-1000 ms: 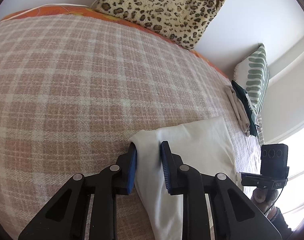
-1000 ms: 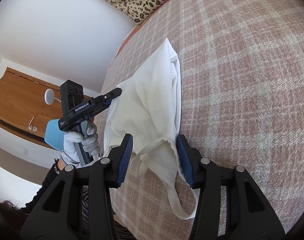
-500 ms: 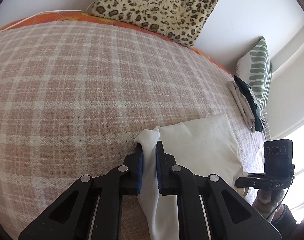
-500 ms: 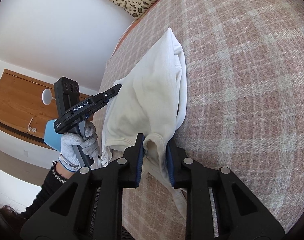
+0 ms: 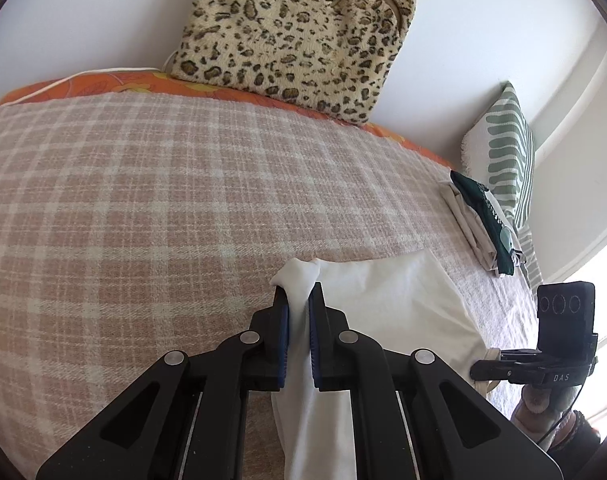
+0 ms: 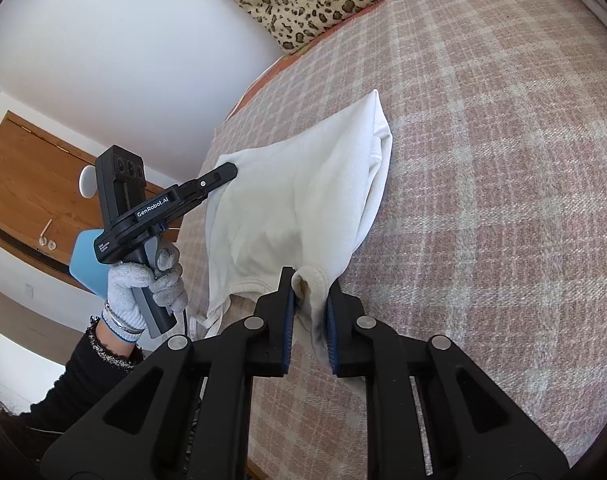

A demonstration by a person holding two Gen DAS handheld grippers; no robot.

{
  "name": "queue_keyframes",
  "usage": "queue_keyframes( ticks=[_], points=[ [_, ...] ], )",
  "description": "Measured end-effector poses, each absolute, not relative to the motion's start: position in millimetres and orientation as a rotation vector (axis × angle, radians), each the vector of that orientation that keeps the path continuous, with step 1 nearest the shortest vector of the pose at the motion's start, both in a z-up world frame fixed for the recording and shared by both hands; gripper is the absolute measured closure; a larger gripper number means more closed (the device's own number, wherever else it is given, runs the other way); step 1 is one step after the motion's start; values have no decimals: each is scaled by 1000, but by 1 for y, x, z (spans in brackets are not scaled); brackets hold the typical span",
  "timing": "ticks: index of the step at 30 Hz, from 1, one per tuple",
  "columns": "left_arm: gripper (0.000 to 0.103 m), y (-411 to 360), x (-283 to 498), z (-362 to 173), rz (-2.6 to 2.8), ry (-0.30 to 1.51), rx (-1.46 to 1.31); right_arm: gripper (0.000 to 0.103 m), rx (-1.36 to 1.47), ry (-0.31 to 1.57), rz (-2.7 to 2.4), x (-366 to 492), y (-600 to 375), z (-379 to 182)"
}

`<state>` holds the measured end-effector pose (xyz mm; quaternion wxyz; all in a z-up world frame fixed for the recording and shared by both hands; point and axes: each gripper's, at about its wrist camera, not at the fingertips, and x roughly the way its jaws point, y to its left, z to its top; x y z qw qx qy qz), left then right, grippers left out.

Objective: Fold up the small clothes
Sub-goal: 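Lift the folded camisole with both grippers and carry it onto the clothes stack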

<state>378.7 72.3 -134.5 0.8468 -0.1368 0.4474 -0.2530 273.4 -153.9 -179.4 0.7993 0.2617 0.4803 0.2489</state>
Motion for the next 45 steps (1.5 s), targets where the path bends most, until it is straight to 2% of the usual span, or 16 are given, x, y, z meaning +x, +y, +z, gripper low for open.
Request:
queue_keyframes(
  ticks=[9,16,30,45],
  points=[
    [96,53,375,-104,-563,864,-249,89,461,956,469,262,-159,-152],
    [96,10,375,-73,-634,804,-202,89,424,912,405,244,-195,-131],
    [96,-130,382,-27,-781,713,-92,89,403,834,268,219,-314,-91],
    [96,-281,414,-14,-889,676,-65,89,269,828,50,225,-459,-38]
  ],
)
